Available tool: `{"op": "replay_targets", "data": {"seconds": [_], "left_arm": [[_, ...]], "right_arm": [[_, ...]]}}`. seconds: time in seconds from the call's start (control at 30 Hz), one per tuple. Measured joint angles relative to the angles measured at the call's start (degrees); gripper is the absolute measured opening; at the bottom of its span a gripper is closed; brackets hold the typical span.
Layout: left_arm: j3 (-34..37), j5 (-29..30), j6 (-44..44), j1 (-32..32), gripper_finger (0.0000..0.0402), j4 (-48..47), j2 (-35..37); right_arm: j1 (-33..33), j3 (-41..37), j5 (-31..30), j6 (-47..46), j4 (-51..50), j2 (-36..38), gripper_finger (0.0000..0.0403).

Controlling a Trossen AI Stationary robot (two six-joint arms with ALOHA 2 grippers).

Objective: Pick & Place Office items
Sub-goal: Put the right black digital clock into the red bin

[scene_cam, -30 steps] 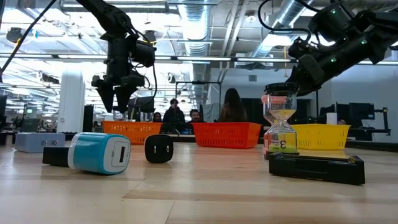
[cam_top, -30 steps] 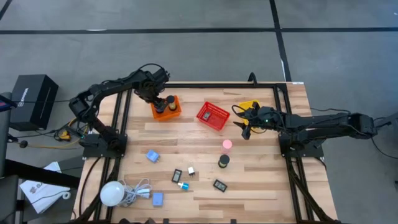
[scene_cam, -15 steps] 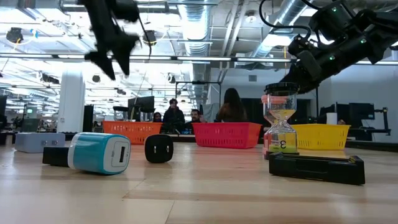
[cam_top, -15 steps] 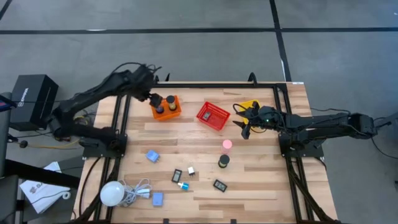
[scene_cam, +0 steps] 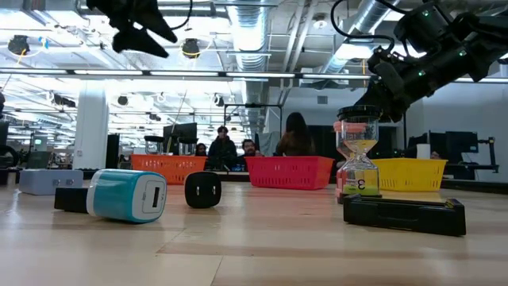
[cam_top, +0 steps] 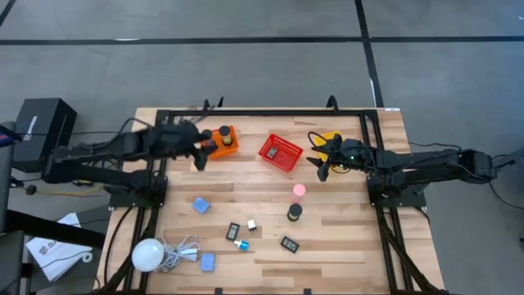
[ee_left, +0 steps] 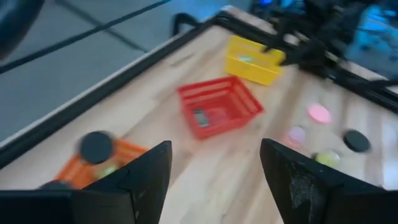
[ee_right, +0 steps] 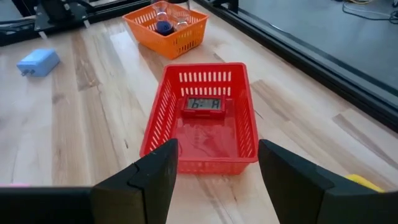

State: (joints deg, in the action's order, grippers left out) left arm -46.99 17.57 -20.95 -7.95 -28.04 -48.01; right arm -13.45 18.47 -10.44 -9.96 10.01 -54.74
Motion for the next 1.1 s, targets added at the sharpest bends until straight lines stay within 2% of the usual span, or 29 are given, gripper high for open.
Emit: {"op": "replay_targets", "data": {"seconds": [0.23,0.33,0.57,0.8,1.1], "left_arm": [[12.41,-0.05,5.98,8.32,0.0226,18.91,-3.4],[15.17,0.01,5.62,10.2,0.0226,22.85,-5.27],[15.79,-0.01,5.63,11.43,0.0225,25.08,-7.41],[15.79,0.01,5.54,11.39,0.0227,27.3,-7.37],[15.85,-0.01,6.79,11.0,0.0223,28.74,-7.87]], "right_arm": [[2.97,-0.03,0.29,0.75,5.23,-0.01,0.0214],[4.4,-0.03,0.27,0.75,7.76,0.0,0.0214],[7.5,0.5,0.32,1.87,8.9,-0.02,0.0214],[11.34,1.41,1.52,-17.69,8.44,-0.01,0.0214],[22.7,2.46,1.61,-13.85,5.15,-0.02,0.0212]]}}
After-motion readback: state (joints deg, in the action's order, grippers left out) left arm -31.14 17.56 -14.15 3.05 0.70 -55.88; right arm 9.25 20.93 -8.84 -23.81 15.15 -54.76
